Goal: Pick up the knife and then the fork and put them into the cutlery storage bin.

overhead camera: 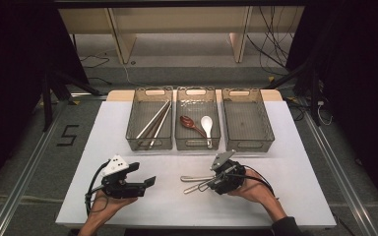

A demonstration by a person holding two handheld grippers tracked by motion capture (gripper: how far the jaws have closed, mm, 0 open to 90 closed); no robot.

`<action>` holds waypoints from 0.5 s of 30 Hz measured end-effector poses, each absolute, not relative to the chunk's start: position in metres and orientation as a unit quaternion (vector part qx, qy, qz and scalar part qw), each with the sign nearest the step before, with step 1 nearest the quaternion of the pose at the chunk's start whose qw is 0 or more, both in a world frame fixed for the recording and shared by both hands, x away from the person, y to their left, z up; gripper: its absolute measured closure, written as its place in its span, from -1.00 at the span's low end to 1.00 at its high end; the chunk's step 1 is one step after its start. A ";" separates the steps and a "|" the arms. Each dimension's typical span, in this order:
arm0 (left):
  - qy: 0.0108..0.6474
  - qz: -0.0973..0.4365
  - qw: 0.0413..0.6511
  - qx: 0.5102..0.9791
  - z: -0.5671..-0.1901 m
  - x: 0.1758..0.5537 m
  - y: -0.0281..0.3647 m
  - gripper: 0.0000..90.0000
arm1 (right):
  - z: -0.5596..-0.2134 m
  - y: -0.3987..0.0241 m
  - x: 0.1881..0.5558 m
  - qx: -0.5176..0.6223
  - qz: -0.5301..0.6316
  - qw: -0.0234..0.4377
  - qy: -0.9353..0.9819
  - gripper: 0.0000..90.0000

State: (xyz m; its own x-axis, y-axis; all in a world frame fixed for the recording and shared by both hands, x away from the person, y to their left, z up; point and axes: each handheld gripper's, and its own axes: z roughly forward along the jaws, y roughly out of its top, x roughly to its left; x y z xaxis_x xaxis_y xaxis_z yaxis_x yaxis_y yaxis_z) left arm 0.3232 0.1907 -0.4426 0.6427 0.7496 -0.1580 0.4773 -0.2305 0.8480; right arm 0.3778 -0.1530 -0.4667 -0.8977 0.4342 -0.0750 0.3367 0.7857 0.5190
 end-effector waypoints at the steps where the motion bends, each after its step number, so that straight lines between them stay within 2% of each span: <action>1: 0.397 0.144 0.475 0.772 -0.443 0.323 0.191 -0.58 | -0.467 -0.153 0.378 0.203 0.252 0.097 0.941 -0.05; 10: 0.393 0.145 0.473 0.775 -0.443 0.323 0.189 -0.58 | -0.471 -0.152 0.379 0.196 0.242 0.096 0.945 0.06; 15: 0.394 0.144 0.472 0.775 -0.443 0.322 0.189 -0.58 | -0.468 -0.150 0.379 0.196 0.220 0.098 0.950 0.24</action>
